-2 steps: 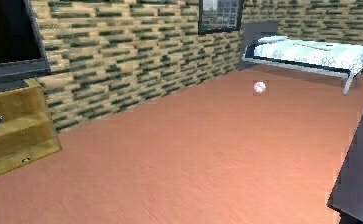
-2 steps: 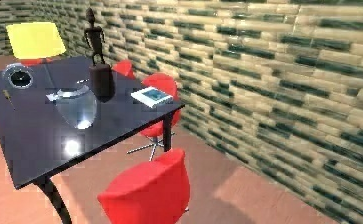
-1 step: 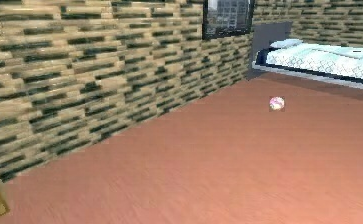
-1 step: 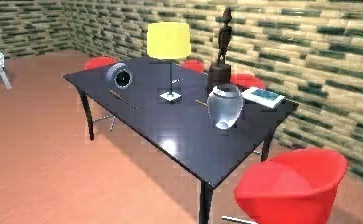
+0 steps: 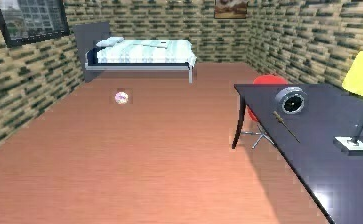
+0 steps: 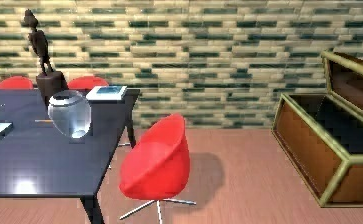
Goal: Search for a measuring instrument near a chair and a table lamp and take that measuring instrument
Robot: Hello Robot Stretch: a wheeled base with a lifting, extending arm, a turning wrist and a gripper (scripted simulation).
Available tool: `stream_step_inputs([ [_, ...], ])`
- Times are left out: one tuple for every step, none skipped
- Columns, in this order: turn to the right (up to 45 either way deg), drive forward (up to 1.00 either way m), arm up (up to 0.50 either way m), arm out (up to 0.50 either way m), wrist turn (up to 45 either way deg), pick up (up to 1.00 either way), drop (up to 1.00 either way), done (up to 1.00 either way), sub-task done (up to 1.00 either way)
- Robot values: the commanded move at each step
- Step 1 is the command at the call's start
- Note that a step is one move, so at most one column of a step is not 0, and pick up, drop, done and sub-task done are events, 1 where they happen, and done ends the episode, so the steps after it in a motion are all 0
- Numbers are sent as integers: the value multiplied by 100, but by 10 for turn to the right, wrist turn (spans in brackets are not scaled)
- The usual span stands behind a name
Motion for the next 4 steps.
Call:
stream_step_inputs([
  [0, 65, 0, 0, 0, 0, 0, 0, 0],
  [-390, 0, 0, 0, 0, 0, 0, 0, 0],
  [450, 0, 0, 0, 0, 0, 0, 0, 0],
  [180, 0, 0, 0, 0, 0, 0, 0, 0],
])
